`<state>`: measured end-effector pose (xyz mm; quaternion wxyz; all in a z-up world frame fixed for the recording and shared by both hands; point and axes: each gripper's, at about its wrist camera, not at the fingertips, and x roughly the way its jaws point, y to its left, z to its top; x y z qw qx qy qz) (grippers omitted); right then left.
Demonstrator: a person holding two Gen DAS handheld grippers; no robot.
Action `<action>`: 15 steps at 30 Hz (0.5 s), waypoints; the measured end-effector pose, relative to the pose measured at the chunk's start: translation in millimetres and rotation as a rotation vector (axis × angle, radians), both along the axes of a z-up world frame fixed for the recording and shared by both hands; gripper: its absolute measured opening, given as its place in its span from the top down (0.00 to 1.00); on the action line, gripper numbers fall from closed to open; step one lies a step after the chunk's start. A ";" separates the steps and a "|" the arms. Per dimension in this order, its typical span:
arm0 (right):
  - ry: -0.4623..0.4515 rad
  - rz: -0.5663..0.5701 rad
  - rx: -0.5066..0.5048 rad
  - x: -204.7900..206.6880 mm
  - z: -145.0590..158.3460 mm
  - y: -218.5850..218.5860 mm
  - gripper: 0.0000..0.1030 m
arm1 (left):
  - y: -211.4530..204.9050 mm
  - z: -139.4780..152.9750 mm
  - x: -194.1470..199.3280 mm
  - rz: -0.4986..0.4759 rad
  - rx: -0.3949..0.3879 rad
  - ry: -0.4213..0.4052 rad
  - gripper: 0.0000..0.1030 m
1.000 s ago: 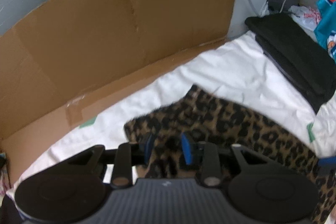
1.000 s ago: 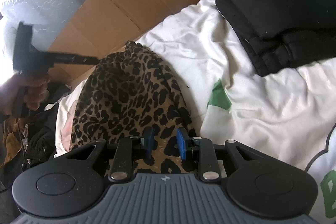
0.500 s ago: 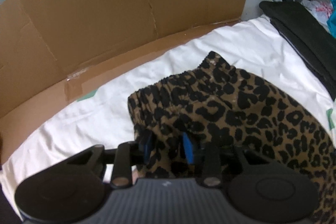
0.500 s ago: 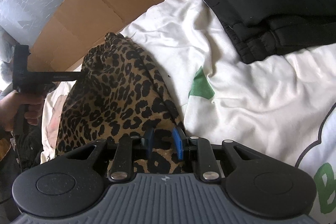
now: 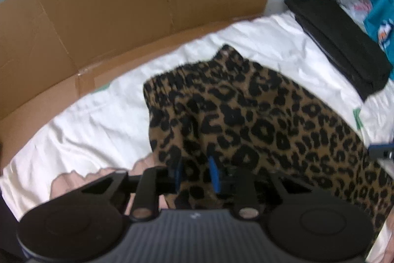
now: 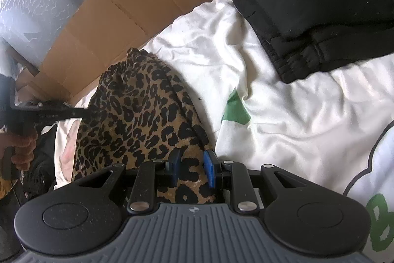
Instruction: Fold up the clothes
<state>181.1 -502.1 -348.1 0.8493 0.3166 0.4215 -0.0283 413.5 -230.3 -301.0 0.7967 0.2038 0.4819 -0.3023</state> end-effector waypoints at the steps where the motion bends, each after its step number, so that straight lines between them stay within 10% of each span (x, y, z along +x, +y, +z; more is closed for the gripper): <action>1: 0.000 -0.003 0.002 -0.2 -0.1 -0.7 0.73 | 0.9 -2.1 -1.4 -0.002 0.007 0.005 0.76; 15: -0.093 0.011 0.070 -15.8 10.3 -4.0 0.74 | 7.2 -14.5 -26.1 -0.076 0.119 -0.044 0.70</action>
